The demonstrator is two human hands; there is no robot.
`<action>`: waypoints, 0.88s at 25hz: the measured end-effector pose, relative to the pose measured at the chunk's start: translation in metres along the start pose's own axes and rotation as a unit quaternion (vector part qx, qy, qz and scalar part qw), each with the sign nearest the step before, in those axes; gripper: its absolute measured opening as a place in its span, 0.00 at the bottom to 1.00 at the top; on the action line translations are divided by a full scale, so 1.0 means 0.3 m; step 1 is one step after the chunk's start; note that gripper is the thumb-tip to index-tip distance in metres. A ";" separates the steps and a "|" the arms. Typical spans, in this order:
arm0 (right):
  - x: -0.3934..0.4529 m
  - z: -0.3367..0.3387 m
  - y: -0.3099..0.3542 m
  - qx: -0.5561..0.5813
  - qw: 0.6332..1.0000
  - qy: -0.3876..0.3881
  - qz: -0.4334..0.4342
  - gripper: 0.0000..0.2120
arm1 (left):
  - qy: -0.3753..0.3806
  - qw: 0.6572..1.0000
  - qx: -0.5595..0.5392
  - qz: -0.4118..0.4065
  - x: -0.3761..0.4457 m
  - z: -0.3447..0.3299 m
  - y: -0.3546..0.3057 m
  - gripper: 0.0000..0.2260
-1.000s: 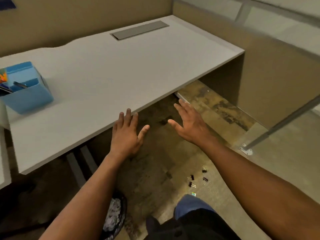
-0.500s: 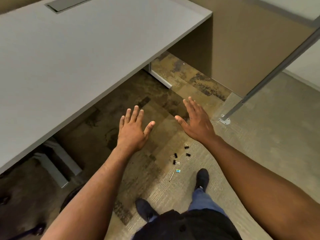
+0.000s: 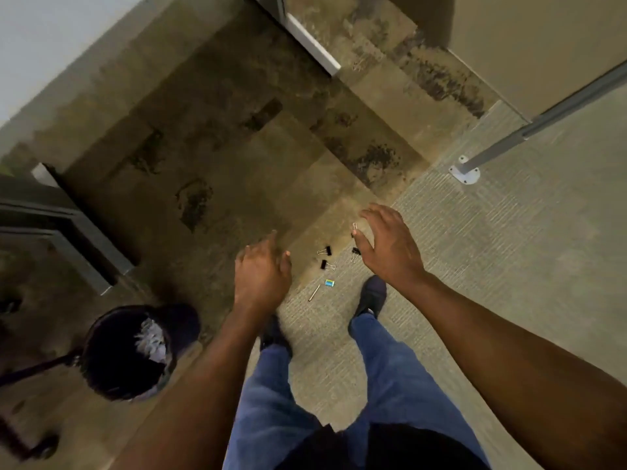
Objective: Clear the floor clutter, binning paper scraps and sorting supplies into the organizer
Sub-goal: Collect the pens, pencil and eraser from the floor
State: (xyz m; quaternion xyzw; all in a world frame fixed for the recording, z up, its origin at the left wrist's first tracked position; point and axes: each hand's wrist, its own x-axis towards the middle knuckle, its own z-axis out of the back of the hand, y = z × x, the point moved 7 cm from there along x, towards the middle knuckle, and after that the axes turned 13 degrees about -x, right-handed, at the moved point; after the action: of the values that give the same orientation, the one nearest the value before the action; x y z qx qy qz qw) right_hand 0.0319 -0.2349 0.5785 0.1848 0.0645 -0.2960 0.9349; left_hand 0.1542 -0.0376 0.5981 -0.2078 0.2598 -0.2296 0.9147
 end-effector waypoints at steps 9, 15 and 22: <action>0.033 -0.973 -0.293 0.006 0.986 0.156 -0.064 0.14 | 0.124 0.981 -0.058 0.140 0.199 -0.896 0.473 0.11; -0.009 -1.719 -0.407 -0.072 0.939 0.332 0.047 0.22 | 0.184 0.963 -0.053 0.192 0.285 -1.504 0.863 0.11; 0.038 -2.116 -0.418 -0.148 0.914 0.342 0.158 0.34 | 0.180 0.968 0.000 0.173 0.402 -1.891 1.126 0.12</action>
State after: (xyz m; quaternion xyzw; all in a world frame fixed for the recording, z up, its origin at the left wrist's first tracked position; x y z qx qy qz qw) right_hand -0.0381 -0.0922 -0.0490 0.1416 0.3935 -0.0505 0.9069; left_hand 0.0275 0.0238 -0.0581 -0.1145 0.4520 -0.1013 0.8788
